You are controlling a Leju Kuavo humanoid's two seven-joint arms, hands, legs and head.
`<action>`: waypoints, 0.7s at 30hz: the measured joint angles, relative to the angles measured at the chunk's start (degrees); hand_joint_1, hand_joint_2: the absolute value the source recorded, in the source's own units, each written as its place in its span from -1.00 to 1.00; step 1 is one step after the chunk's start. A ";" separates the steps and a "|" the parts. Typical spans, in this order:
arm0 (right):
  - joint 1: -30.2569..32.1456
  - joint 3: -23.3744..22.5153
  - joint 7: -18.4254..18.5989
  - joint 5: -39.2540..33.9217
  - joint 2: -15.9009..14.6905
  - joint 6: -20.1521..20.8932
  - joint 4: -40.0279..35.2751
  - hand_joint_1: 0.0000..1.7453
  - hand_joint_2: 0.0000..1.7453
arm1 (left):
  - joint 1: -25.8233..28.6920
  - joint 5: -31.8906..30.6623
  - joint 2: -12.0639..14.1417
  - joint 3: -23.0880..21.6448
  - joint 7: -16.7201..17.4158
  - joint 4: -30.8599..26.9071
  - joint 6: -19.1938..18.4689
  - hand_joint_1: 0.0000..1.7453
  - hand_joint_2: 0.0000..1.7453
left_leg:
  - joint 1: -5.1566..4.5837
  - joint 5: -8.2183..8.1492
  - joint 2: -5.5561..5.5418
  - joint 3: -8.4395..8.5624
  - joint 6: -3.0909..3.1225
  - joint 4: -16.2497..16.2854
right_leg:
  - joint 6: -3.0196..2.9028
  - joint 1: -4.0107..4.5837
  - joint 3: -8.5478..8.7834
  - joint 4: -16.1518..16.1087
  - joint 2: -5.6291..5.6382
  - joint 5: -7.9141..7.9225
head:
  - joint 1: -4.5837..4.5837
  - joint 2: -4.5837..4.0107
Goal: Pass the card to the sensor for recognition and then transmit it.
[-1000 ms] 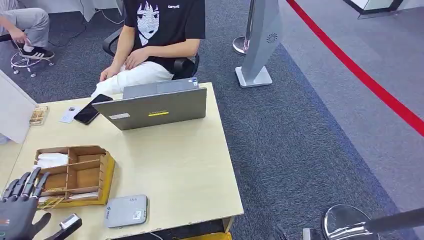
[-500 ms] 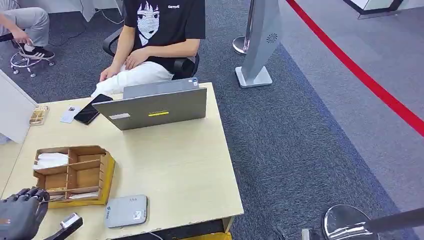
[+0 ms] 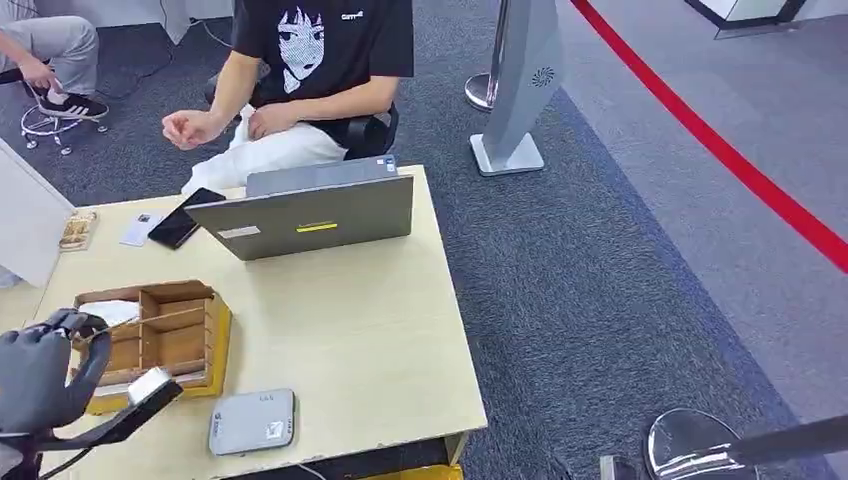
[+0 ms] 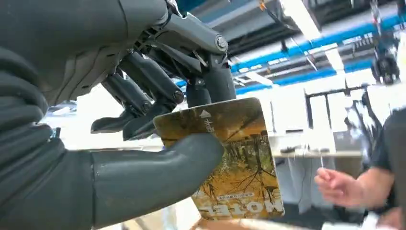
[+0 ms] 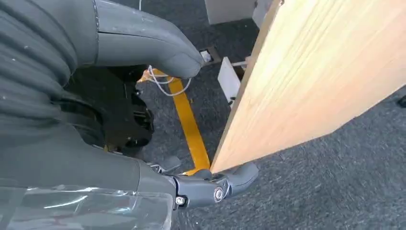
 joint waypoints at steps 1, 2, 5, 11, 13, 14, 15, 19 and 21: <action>-0.16 -0.02 -0.20 0.71 0.00 0.00 0.15 -1.00 1.00 | -1.52 -0.88 -0.24 -0.62 1.17 -1.50 -1.28 1.00 1.00 | 0.01 0.03 -0.01 -0.01 0.02 0.00 | 0.03 0.01 0.00 0.00 0.00 0.04 | 0.00 0.00; -0.34 -0.05 -0.40 1.34 0.00 0.06 0.39 -1.00 1.00 | -2.98 -1.62 -0.35 -1.27 2.22 -2.64 -2.28 1.00 1.00 | 0.01 0.04 -0.02 -0.01 0.02 0.00 | 0.04 0.01 0.00 0.00 -0.02 0.04 | 0.04 0.00; -1.19 -0.09 -0.53 2.94 0.00 0.55 0.98 -1.00 1.00 | -8.11 -3.15 -0.42 -2.61 5.54 -3.75 -6.22 1.00 1.00 | 0.02 0.08 -0.03 -0.02 -0.04 0.00 | 0.01 0.02 -0.01 0.00 -0.02 0.07 | 0.00 0.00; -1.70 -0.51 -0.15 6.19 0.00 1.90 1.81 -1.00 1.00 | -16.50 -5.01 -0.29 -3.02 10.28 -1.13 -11.24 1.00 1.00 | 0.03 0.12 -0.03 -0.01 -0.06 0.00 | 0.00 0.02 0.02 0.03 -0.03 0.08 | 0.02 0.00; -1.79 -0.61 0.22 6.81 0.00 2.29 2.05 -1.00 1.00 | -18.45 -5.29 -0.09 -3.02 10.87 0.87 -11.90 1.00 1.00 | 0.03 0.12 -0.04 -0.02 -0.06 0.00 | 0.00 0.02 0.03 0.05 -0.01 0.08 | 0.02 0.00; -1.82 -0.68 0.19 7.20 0.00 2.29 2.19 -1.00 1.00 | -19.04 -5.40 -0.05 -3.02 11.11 1.61 -11.99 1.00 1.00 | 0.02 0.12 -0.02 -0.02 -0.06 0.00 | 0.00 0.01 0.02 0.05 0.01 0.08 | 0.00 0.00; -1.87 -0.90 0.13 7.44 0.00 2.38 2.36 -1.00 1.00 | -19.65 -5.60 -0.02 -3.02 11.39 2.56 -12.09 1.00 1.00 | 0.02 0.12 -0.03 -0.02 -0.06 0.00 | 0.00 0.02 0.02 0.05 0.01 0.08 | 0.02 0.00; -2.19 -1.42 -0.09 8.38 0.00 3.19 3.19 -1.00 1.00 | -20.74 -6.01 -0.02 -2.93 12.01 5.82 -12.51 1.00 1.00 | 0.01 0.12 -0.03 -0.05 -0.06 0.00 | 0.00 0.01 0.02 0.05 0.00 0.07 | 0.02 0.00; -2.23 -1.62 -0.11 8.33 0.00 3.26 3.50 -1.00 1.00 | -20.81 -6.32 -0.13 -2.80 12.01 6.88 -12.49 1.00 1.00 | 0.01 0.12 -0.03 -0.06 -0.06 0.00 | 0.00 0.01 0.02 0.04 -0.01 0.07 | 0.02 0.00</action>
